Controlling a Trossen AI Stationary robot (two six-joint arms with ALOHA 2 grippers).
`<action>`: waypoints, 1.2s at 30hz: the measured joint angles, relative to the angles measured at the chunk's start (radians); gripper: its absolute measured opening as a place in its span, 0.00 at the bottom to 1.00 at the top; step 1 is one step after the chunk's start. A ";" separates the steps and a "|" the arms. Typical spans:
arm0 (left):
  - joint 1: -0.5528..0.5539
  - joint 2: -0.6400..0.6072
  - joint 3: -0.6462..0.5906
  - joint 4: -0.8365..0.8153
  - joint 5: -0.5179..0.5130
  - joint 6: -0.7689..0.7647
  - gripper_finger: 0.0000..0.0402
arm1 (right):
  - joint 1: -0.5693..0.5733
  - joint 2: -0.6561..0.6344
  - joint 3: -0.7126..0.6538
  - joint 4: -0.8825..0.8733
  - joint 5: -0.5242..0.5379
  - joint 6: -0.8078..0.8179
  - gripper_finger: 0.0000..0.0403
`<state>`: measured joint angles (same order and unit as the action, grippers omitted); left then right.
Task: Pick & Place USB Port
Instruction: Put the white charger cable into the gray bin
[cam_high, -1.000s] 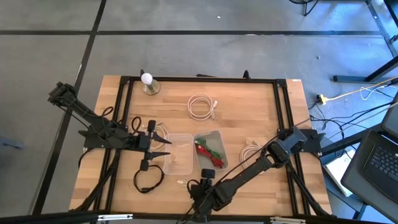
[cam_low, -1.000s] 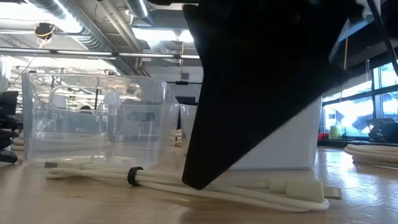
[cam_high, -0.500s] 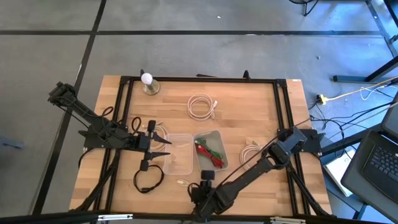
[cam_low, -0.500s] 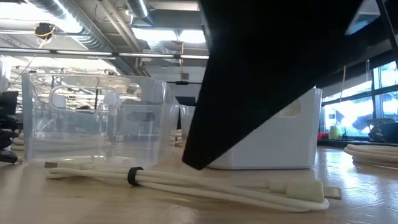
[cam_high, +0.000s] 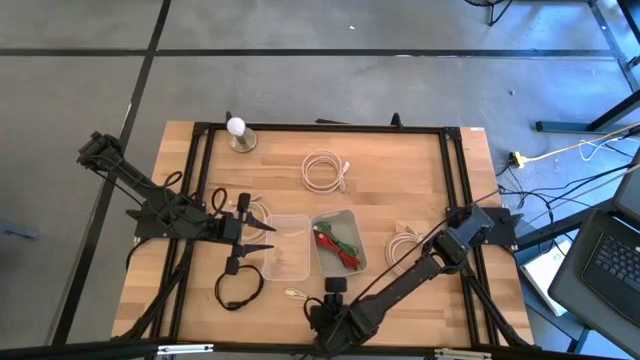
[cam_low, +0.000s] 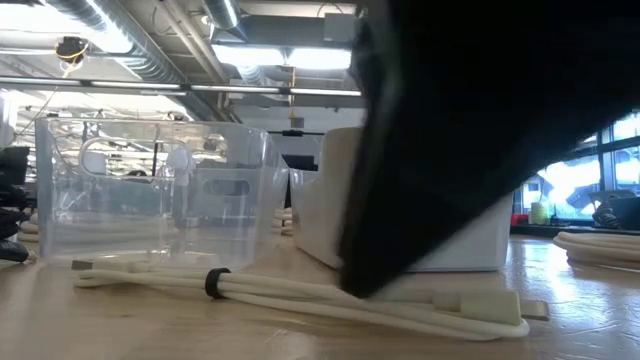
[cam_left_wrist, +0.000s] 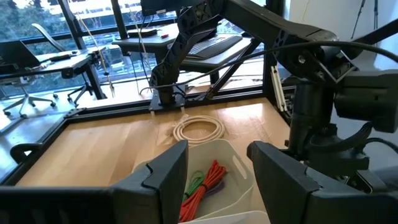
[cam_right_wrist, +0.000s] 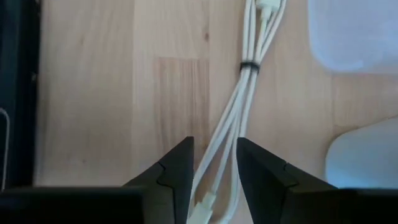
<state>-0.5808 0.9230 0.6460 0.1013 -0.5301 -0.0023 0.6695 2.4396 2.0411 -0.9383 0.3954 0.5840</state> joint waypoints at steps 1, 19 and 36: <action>0.000 0.000 0.000 0.000 0.000 0.000 0.43 | 0.000 0.000 -0.003 -0.016 -0.007 0.010 0.31; 0.000 0.000 0.000 -0.002 0.000 -0.002 0.43 | -0.001 0.017 -0.003 -0.093 -0.061 0.089 0.03; 0.000 0.000 0.000 -0.002 0.000 -0.002 0.43 | 0.042 0.025 0.074 -0.178 0.082 0.117 0.00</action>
<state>-0.5804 0.9230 0.6460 0.0994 -0.5301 -0.0044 0.7119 2.4641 2.1152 -1.1168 0.4771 0.7007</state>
